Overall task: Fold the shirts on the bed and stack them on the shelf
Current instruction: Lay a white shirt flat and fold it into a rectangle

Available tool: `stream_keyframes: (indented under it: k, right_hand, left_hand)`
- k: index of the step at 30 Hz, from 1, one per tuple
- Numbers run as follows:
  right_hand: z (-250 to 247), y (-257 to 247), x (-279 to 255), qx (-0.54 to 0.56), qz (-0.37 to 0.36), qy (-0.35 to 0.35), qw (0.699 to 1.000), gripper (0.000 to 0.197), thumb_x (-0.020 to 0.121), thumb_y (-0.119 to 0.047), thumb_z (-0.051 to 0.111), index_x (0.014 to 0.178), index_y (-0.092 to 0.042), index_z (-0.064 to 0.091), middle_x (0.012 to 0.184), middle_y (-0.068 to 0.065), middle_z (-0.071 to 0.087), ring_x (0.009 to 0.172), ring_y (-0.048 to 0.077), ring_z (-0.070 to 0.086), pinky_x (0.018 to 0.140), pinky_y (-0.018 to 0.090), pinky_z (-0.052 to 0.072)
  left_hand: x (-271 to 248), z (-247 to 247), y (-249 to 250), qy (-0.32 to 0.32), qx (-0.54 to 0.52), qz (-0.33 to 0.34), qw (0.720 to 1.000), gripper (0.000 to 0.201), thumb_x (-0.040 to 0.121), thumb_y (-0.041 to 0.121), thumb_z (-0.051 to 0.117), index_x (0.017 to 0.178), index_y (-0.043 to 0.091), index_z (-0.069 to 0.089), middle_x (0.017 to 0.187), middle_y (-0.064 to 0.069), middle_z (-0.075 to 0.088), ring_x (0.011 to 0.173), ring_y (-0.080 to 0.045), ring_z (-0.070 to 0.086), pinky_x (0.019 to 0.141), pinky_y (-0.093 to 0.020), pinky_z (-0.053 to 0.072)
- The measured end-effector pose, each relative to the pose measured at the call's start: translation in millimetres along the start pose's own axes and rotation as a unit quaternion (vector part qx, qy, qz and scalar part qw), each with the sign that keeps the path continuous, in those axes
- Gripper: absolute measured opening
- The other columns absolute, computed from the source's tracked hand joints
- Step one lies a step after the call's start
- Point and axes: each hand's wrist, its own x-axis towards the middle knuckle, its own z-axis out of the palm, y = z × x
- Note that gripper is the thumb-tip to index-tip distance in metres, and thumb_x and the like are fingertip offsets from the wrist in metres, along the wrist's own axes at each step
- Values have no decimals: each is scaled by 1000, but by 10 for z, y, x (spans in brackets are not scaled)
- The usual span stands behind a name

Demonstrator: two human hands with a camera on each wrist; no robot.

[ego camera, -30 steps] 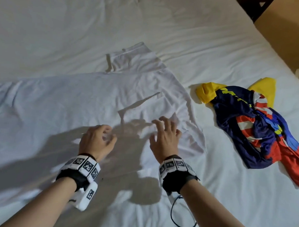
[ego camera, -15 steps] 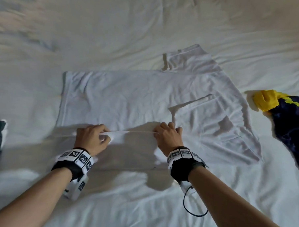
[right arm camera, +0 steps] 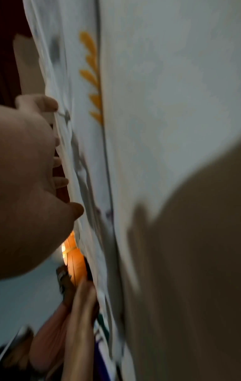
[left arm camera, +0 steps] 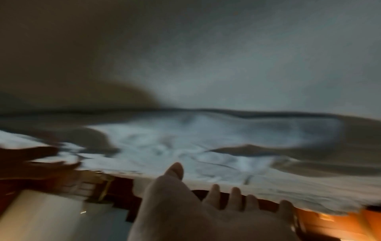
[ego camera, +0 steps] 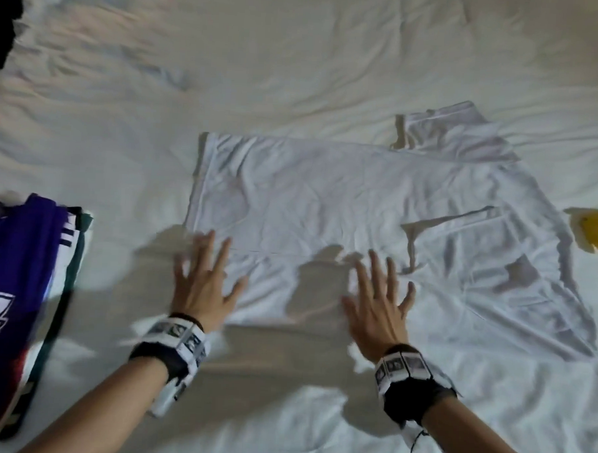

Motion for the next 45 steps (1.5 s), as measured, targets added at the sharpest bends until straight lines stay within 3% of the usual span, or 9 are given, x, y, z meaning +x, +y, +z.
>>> stream_keyframes:
  k: [2,4,8,16,19,24,29,32,45]
  right_hand:
    - [78,-71,-219,-9,-87,-45,995,67,95,-53,30,154,-32,6,161,-11,-12,149,19,-12,114,59,-10]
    - [141,35,-339,-28,-101,-99,990,70,94,-59,18,153,-33,-8,158,-14,-26,146,15,-23,113,61,-11]
    - [-57,493,-297,10,55,-55,997,72,90,-65,4,152,-33,-14,157,-12,-29,144,13,-28,112,58,-19]
    - [-551,1376,-171,2,105,-35,994,74,90,-60,3,154,-24,-12,158,-9,-24,144,10,-28,115,53,-17]
    - [-595,1783,-226,-14,97,-57,994,71,94,-60,10,154,-28,-9,157,-12,-26,141,7,-31,115,53,-18]
    - [-683,2408,-286,13,317,1,948,77,89,-63,4,153,-24,-13,158,-2,-27,143,11,-30,112,56,-22]
    - [-834,2436,-444,8,342,83,936,66,93,-38,44,152,-17,21,159,8,13,146,26,8,115,57,-1]
    - [-915,2540,-639,-1,376,150,914,42,82,-34,56,123,-28,53,126,1,46,117,27,36,99,47,25]
    - [-991,2772,-849,85,429,151,886,21,88,-26,57,109,-21,60,117,5,48,111,30,43,89,44,32]
  left_hand:
    - [-156,249,168,-79,10,63,995,67,91,63,18,153,42,3,164,0,-8,150,-27,-3,114,-60,1]
    - [-274,426,117,-112,5,-6,994,67,88,68,-4,151,44,-10,160,5,-23,149,-21,-14,117,-57,-6]
    - [-340,415,194,-36,-14,-145,989,75,89,66,0,155,30,7,162,-1,-11,150,-24,-8,117,-59,-2]
    - [-73,677,2443,-90,-87,158,979,65,96,57,12,155,30,9,164,1,-4,150,-26,4,115,-61,15]
    - [26,818,2808,-110,-43,154,981,65,95,56,20,154,27,21,162,-5,14,148,-29,16,112,-64,17]
    - [-1,901,2797,-122,16,129,984,71,96,58,2,154,22,22,162,-10,14,149,-30,14,116,-60,9]
    - [195,745,2976,-97,-50,79,991,73,90,55,28,147,10,37,148,-16,42,132,-39,43,104,-63,27]
    - [473,607,3191,-20,-96,18,995,54,92,45,47,130,7,56,128,-18,55,115,-40,50,94,-59,37]
    - [987,570,3393,-71,-224,-156,959,19,88,36,61,99,21,65,107,-10,68,109,-35,55,95,-45,43]
